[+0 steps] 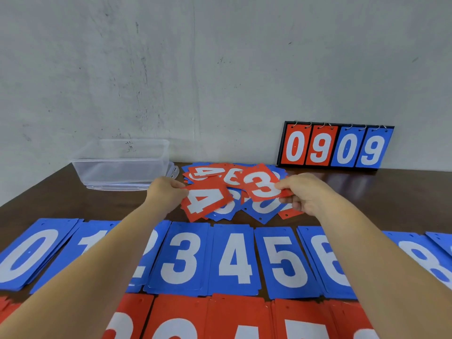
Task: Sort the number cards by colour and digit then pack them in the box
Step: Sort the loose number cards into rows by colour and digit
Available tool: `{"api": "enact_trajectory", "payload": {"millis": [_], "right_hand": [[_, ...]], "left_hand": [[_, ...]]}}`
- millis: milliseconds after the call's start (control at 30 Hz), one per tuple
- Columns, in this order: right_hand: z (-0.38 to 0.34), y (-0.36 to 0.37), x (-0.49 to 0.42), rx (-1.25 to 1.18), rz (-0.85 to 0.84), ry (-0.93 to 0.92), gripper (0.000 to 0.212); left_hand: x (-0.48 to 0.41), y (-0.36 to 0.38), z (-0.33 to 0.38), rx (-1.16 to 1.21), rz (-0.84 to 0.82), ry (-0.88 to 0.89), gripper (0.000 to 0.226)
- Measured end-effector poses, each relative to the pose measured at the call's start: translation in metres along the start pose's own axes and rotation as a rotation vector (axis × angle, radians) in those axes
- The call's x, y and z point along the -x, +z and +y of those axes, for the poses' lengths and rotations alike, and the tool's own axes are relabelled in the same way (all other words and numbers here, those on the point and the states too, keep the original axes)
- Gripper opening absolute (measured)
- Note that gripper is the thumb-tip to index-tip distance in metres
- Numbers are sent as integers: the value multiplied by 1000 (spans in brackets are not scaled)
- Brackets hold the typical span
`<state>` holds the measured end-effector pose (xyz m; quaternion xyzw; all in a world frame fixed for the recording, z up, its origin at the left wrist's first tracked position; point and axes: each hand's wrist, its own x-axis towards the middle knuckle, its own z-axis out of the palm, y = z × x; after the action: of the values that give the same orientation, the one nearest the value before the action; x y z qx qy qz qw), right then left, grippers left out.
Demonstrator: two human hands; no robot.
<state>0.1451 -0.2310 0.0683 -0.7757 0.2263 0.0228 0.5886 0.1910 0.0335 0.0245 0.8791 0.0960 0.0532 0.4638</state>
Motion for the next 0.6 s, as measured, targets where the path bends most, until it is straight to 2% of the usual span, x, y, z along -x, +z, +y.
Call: {"api": "enact_trajectory", "payload": {"millis": [67, 167, 233, 300, 467, 600], "right_hand": [[1, -3, 4, -10, -19, -25, 21], [2, -2, 16, -82, -38, -67, 18], [1, 3, 25, -165, -71, -91, 14], [-1, 13, 41, -211, -138, -119, 9], [2, 40, 82, -267, -276, -179, 4], [19, 55, 108, -284, -289, -230, 9]], "left_hand": [[6, -11, 1, 106, 18, -27, 16], [18, -25, 1, 336, 30, -103, 6], [29, -25, 3, 552, 0, -166, 2], [49, -22, 4, 694, -49, -182, 9], [108, -17, 9, 876, -148, -199, 22], [155, -22, 4, 913, -230, -193, 19]]}}
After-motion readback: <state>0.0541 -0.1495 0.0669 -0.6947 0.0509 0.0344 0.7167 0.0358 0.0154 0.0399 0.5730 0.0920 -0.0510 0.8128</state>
